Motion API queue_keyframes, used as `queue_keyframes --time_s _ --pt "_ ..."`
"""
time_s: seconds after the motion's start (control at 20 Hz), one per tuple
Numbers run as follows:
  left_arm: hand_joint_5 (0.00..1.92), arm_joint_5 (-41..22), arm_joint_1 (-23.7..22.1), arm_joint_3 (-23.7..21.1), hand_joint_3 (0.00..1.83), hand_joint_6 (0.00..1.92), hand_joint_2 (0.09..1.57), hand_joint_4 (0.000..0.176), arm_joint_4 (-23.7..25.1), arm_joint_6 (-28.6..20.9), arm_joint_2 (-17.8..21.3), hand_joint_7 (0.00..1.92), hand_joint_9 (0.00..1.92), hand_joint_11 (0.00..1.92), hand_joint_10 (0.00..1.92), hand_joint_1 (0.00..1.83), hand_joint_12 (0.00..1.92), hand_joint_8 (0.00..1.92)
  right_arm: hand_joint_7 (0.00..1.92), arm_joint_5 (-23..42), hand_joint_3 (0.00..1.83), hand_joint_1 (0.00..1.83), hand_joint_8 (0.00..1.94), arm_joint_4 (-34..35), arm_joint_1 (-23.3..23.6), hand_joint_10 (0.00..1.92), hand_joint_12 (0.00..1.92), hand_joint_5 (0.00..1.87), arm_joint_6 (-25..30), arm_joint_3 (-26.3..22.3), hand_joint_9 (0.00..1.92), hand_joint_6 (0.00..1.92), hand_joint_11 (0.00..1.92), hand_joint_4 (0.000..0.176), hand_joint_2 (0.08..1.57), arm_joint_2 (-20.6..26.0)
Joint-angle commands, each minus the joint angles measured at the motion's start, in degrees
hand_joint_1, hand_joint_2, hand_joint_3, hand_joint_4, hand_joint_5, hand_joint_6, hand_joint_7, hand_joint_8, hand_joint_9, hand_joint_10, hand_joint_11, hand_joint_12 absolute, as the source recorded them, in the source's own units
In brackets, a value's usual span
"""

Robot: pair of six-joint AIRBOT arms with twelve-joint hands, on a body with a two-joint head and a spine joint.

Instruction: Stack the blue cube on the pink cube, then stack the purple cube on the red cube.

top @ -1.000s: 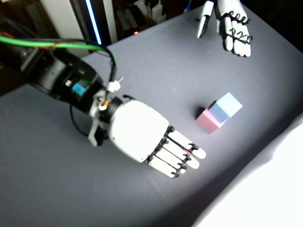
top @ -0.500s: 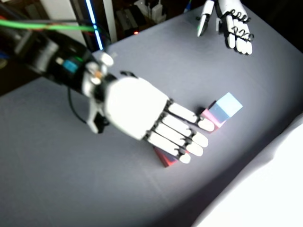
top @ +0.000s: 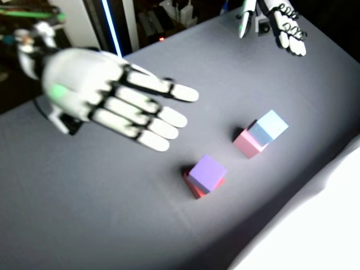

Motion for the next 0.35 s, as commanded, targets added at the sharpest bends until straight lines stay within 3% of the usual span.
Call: queue_keyframes --time_s 0.0,0.05,0.15,0.2,0.3 --pt "0.0 -9.11 -0.01 0.02 0.0 0.0 1.3 0.097 -0.73 0.14 0.49 0.0 0.0 0.0 0.0 0.46 0.0 0.0 0.0 10.24 0.0 0.29 0.0 -1.67 -0.13 0.0 0.0 0.0 0.43 -0.47 0.0 0.0 0.0 0.127 1.19 0.59" --pt "0.0 -10.07 0.13 -0.2 0.0 0.0 1.3 0.097 -1.03 0.33 0.58 0.0 0.0 0.0 0.0 0.46 0.0 0.0 0.0 11.67 0.0 0.29 0.0 -1.8 -1.21 0.0 0.0 0.0 0.43 -1.12 0.0 0.0 0.0 0.127 1.19 0.97" --pt "0.0 -12.14 0.2 -0.42 0.0 0.0 1.31 0.1 -1.19 0.38 0.59 0.0 0.0 0.0 0.0 0.47 0.0 0.0 0.0 14.69 0.01 0.34 0.0 -2.05 -3.58 0.0 0.0 0.0 0.62 -2.3 0.0 0.0 0.0 0.085 1.24 2.3" --pt "0.0 -12.61 0.2 -0.46 0.01 0.0 1.32 0.079 -1.2 0.39 0.63 0.0 0.0 0.0 0.0 0.44 0.0 0.0 0.0 15.32 0.0 0.36 0.0 -2.22 -3.86 0.0 0.0 0.0 0.88 -2.44 0.0 0.0 0.0 0.086 1.23 2.55" --pt "0.0 -15.51 0.2 -0.97 0.0 0.0 1.31 0.099 -1.3 0.66 1.33 0.0 0.0 0.0 0.0 0.42 0.0 0.0 0.0 18.49 0.01 0.33 0.0 -3.74 -4.56 0.0 0.0 0.0 1.55 -3.25 0.0 0.0 0.0 0.081 1.25 3.97"
